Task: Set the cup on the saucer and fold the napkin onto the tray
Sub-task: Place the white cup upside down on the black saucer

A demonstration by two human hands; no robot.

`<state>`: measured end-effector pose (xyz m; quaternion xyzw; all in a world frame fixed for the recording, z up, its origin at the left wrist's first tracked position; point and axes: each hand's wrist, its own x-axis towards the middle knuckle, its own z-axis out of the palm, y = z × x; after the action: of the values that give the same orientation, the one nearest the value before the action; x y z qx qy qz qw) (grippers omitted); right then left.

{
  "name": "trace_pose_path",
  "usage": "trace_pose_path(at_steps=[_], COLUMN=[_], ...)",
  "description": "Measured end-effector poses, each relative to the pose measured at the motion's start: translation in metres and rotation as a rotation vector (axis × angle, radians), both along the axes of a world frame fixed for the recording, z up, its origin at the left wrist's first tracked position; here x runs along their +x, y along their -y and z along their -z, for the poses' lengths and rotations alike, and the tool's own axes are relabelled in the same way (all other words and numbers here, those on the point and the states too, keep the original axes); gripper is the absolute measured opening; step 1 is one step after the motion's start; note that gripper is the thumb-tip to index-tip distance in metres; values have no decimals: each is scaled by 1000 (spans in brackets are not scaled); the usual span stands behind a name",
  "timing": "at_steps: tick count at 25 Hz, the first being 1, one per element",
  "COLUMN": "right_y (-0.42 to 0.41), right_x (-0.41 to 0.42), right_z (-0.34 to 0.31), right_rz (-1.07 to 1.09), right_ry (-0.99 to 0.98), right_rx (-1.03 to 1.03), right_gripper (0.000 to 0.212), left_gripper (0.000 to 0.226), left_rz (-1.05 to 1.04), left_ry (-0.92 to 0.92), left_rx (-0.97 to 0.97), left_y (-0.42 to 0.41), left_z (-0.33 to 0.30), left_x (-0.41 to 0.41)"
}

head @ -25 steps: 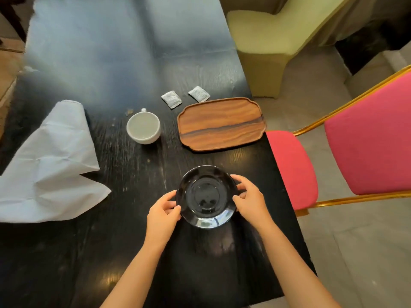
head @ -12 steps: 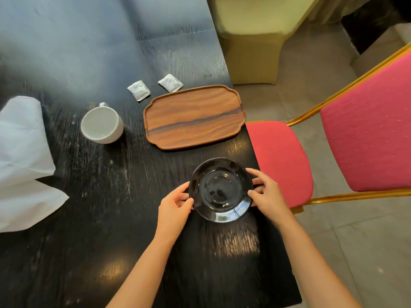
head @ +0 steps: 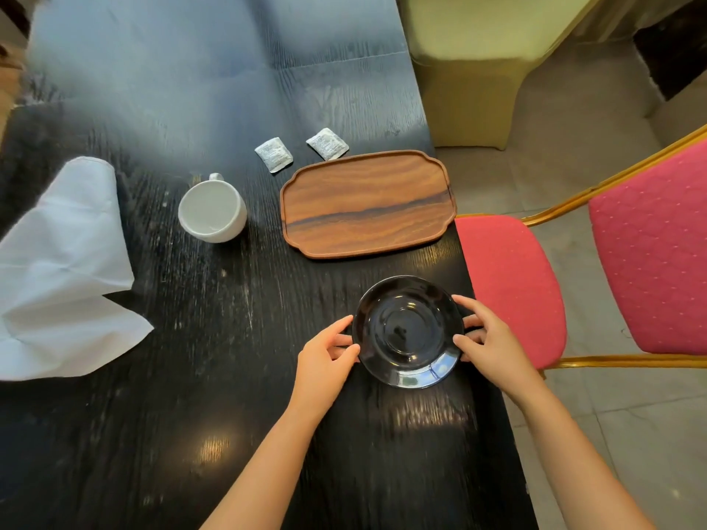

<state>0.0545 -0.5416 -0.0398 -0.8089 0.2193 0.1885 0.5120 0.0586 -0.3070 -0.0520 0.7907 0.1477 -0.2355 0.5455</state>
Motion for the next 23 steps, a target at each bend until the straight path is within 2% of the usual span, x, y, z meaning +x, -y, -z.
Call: trace_pose_path(at_steps=[2,5,7,9,13,15,17,20,23], right_y=[2,-18,-51,-93,-170,-201,-222,-238,-242], right_x=[5,31,58,87,148,174,190,202,205], right_z=[-11,-30,-36,-34,-20,-16,-11,2,14], right_rz=[10,18,-138,-370,-700,-817,-912,-970,-904], right_ry=[40,281,432,525,707,683,621,599,677], right_rx=[-210,-411,-428,-479,-621,-636,-664,-700,-567], right_gripper=[48,35,34,42,61,62,57,41,25], left_gripper=[43,31,33,43,64,65,55,28,16], left_rz=[14,-4,-14,19,173,285,344,285,193], left_ry=[24,203,380,503,497,436,396,446,538], left_rx=[12,166,319,505,819,905,928,862,741], left_y=[-6,-34,-63,-94,-143,-160,-169,-173,-177], left_z=[-5,-14,-18,-21,-25,-22,-19,-13,-2], left_x=[1,15,34,58,107,124,135,143,146])
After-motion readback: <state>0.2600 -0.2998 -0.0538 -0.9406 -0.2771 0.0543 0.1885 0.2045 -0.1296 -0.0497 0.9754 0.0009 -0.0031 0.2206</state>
